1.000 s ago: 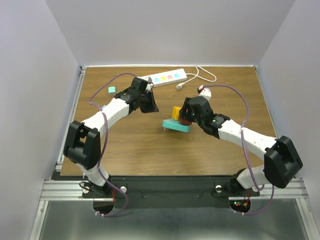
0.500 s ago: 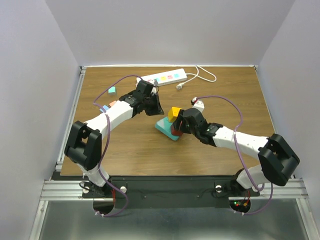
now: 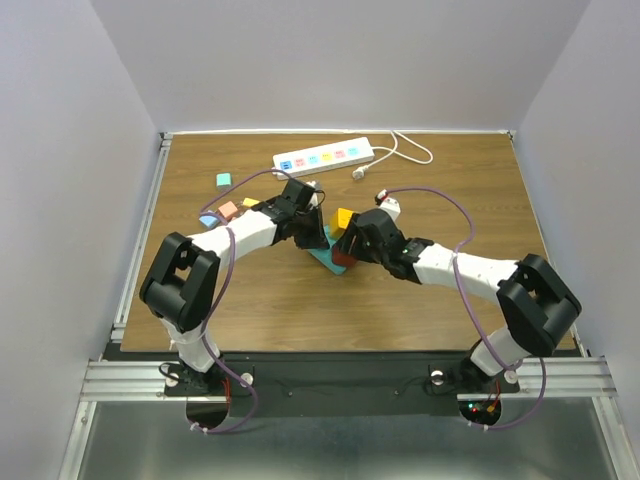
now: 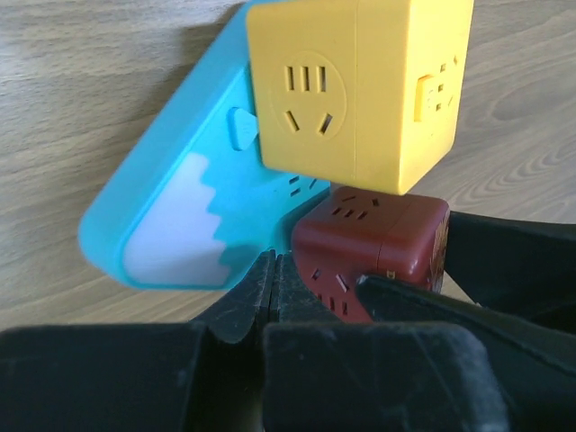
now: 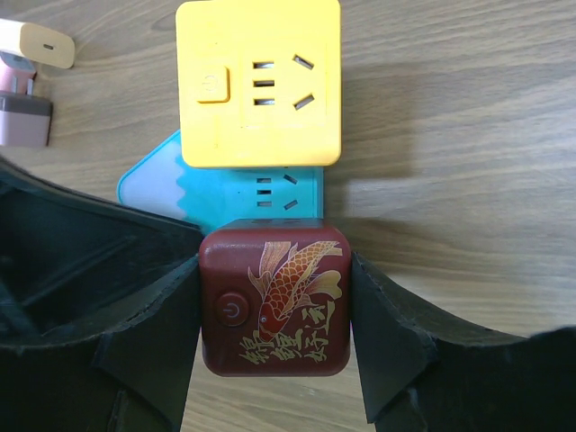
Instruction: Pull the plug off the socket
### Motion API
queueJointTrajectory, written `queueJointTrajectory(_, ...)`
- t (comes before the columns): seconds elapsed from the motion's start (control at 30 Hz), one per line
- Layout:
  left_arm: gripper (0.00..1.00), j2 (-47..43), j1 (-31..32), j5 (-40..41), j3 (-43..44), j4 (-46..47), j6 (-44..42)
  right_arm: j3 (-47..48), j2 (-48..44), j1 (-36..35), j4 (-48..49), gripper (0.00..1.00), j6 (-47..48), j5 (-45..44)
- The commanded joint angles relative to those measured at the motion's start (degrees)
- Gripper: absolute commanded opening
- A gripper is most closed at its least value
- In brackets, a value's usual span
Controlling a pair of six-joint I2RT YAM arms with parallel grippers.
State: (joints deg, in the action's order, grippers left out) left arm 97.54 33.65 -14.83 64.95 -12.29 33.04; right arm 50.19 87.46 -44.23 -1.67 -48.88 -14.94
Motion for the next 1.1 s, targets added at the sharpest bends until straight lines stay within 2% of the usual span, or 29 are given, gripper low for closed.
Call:
queueJointTrajectory(0.0, 0.00, 1.34, 0.10, -0.46, -0.79, 2.62, -1.31, 1.92, 2.71, 0.02, -4.91, 0.10, -1.48, 5.35)
queueJointTrajectory(0.03, 0.00, 2.21, 0.10, -0.38, -1.40, 2.80, -1.48, 2.79, 2.89, 0.02, -5.35, 0.28, -1.04, 5.88)
queueJointTrajectory(0.1, 0.00, 2.92, 0.10, 0.15, -2.01, 3.50, -1.83, 3.77, 3.41, 0.02, -6.49, 0.38, -0.43, 7.54)
queueJointTrajectory(0.13, 0.00, 3.62, 0.10, 0.59, -2.28, 3.59, -2.10, 4.90, 3.68, 0.02, -6.85, 0.51, 0.36, 8.08)
queueJointTrajectory(0.17, 0.00, 4.06, 0.10, 0.94, -2.54, 3.42, -2.36, 5.52, 3.94, -0.07, -7.38, 0.57, 0.80, 8.52)
queueJointTrajectory(0.27, 0.00, 5.12, 0.01, 1.99, -3.07, 3.51, -3.41, 8.68, 5.61, 0.02, -10.45, 0.70, 2.73, 10.01)
queueJointTrajectory(0.4, 0.00, 5.65, 0.01, 2.17, -3.25, 3.50, -4.12, 10.71, 7.02, 0.02, -12.91, 0.76, 4.23, 12.47)
queueJointTrajectory(0.43, 0.00, 5.73, 0.01, 2.17, -3.51, 3.51, -4.12, 11.15, 7.37, -0.07, -13.18, 0.80, 4.76, 12.83)
queueJointTrajectory(0.6, 0.00, 6.00, -0.07, 2.00, -4.83, 4.21, -3.95, 12.64, 8.69, 0.02, -16.25, 0.83, 6.25, 12.66)
queueJointTrajectory(0.73, 0.00, 6.00, 0.01, 1.65, -6.23, 4.73, -3.68, 14.66, 8.95, 0.02, -17.39, 0.77, 7.74, 9.94)
queueJointTrajectory(0.97, 0.00, 5.91, 0.01, 2.08, -8.17, 5.00, -4.03, 22.30, 12.11, -0.07, -23.63, 0.80, 12.66, 5.53)
queueJointTrajectory(1.03, 0.00, 5.82, 0.01, 2.26, -8.35, 4.91, -4.21, 23.28, 13.26, 0.02, -24.78, 0.80, 13.37, 6.58)
queueJointTrajectory(1.07, 0.00, 5.82, 0.01, 2.35, -8.43, 4.82, -4.21, 23.54, 14.05, -0.07, -24.96, 0.77, 13.64, 7.11)
